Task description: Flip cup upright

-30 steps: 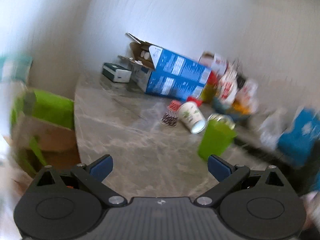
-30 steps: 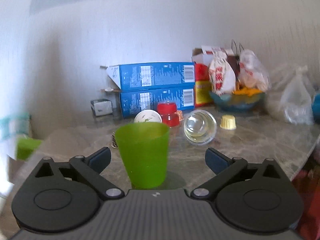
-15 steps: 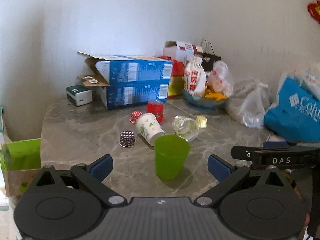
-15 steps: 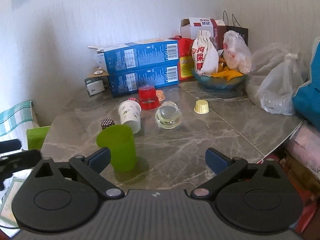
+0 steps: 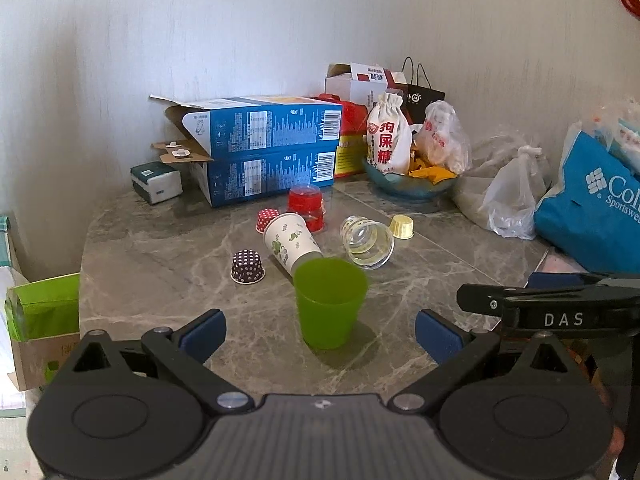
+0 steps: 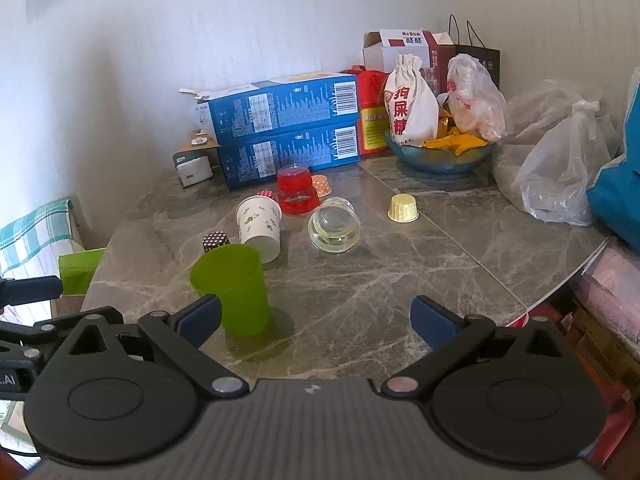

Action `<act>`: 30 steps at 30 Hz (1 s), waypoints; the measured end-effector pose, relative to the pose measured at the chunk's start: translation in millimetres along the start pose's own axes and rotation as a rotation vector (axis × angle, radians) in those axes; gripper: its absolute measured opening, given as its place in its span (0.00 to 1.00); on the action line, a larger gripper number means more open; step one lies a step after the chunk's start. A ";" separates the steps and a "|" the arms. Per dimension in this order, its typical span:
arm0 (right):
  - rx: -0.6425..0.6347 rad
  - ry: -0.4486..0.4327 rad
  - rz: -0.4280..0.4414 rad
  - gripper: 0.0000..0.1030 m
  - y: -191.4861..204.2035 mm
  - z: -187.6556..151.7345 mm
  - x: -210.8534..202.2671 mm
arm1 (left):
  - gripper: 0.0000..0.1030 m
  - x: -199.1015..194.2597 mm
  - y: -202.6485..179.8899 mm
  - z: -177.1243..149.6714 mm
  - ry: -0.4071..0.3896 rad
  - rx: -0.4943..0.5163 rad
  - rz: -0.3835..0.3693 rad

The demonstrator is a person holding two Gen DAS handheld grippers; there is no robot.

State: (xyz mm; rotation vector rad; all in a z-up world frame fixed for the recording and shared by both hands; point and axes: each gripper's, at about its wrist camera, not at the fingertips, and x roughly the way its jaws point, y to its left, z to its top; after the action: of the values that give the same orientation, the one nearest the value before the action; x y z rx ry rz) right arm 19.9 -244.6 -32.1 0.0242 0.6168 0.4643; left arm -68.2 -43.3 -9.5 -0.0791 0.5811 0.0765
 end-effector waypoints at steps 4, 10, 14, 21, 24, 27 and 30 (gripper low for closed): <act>-0.001 -0.002 0.002 0.99 -1.0 3.6 -1.1 | 0.99 -3.9 -2.7 4.6 -0.006 0.009 0.014; -0.010 -0.006 0.000 0.99 -0.9 7.8 -3.4 | 0.99 -6.4 -2.1 6.4 -0.004 0.006 0.007; -0.002 -0.002 0.008 0.99 -1.9 9.8 -3.1 | 0.99 -7.1 -2.3 7.4 -0.002 0.004 0.006; -0.003 -0.006 0.004 0.99 -0.6 12.8 -2.8 | 0.99 -4.5 2.1 7.2 0.015 -0.010 0.002; 0.001 -0.003 0.008 0.99 -0.9 14.1 -1.2 | 0.99 -4.8 3.9 8.2 0.015 -0.012 0.005; 0.000 -0.001 0.008 0.99 -0.8 14.6 -0.7 | 0.99 -4.4 4.1 9.4 0.014 -0.017 0.012; 0.001 0.004 0.006 0.99 -2.1 14.4 0.6 | 0.99 -4.0 5.2 9.9 0.014 -0.019 0.011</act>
State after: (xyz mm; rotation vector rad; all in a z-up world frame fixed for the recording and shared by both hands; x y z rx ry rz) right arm 29.2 -244.6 -20.9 0.0262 0.6206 0.4705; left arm -66.6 -37.4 0.7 -0.0945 0.5951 0.0924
